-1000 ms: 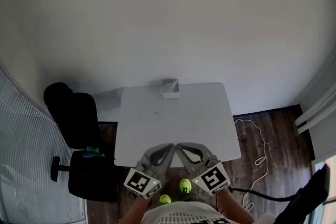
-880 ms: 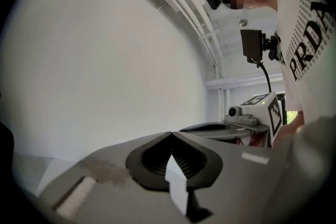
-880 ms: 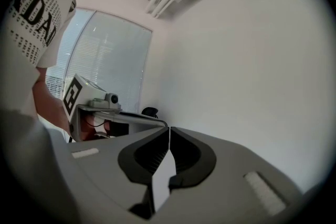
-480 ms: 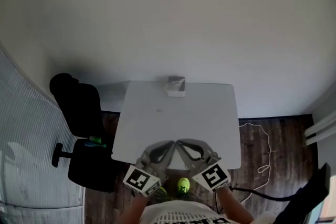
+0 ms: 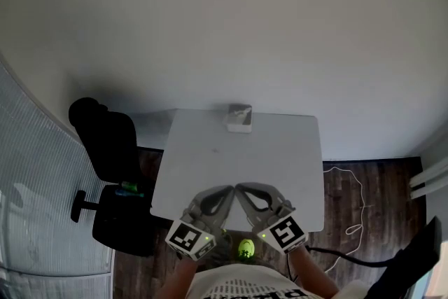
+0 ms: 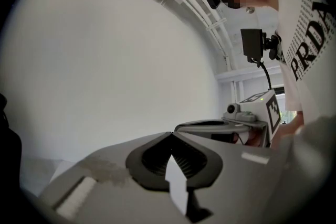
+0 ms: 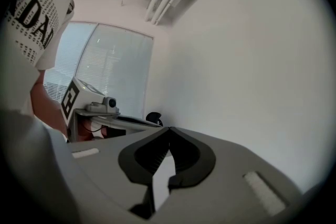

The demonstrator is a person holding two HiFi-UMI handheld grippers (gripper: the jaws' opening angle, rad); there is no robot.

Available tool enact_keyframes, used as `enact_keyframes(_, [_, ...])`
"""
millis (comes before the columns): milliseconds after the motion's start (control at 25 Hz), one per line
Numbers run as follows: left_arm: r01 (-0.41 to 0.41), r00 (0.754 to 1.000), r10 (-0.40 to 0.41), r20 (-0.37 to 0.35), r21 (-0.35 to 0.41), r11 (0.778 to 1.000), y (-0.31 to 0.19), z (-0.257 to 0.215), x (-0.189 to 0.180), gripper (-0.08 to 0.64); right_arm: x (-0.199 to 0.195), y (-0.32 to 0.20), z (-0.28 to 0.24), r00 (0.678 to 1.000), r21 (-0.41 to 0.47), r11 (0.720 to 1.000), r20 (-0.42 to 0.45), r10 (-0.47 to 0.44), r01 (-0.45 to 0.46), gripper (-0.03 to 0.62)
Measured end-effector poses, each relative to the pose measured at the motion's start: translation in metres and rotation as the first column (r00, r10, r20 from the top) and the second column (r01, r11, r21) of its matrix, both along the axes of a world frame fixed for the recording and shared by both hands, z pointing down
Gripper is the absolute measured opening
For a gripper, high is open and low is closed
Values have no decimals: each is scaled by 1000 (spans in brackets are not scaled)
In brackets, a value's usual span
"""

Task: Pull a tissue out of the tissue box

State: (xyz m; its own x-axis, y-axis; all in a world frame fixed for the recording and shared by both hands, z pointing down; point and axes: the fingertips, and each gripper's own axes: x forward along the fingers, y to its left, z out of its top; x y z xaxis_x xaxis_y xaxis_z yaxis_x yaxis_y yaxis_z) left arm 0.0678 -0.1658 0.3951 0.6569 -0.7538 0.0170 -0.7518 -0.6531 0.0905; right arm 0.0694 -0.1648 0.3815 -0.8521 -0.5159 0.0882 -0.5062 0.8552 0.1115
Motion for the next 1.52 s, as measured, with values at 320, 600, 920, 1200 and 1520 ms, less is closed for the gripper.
enact_keyframes(320, [-12,1000,14,-26,66,998,-40,-15,-12,-12,-12,-38,-15,999,41,999,-12,33,-33,-2])
enact_keyframes(600, [-27,996,34,-82,85,996,-80,-32,-36,-11,-37,-76,-25,996,73,995,-33,78,-75,-2])
enact_keyframes(920, [-114,991,117,-59,52,992,-130,-19,-60,-11,-61,-126,-19,990,35,990,-13,140,-139,-2])
enact_keyframes(1200, [-177,982,177,-71,13,984,-168,5,-82,-11,-84,-165,6,979,-16,981,-54,194,-196,-2])
enact_keyframes(1520, [-197,978,195,-78,-15,980,-194,20,-88,-11,-90,-189,26,974,-35,978,-108,201,-206,0])
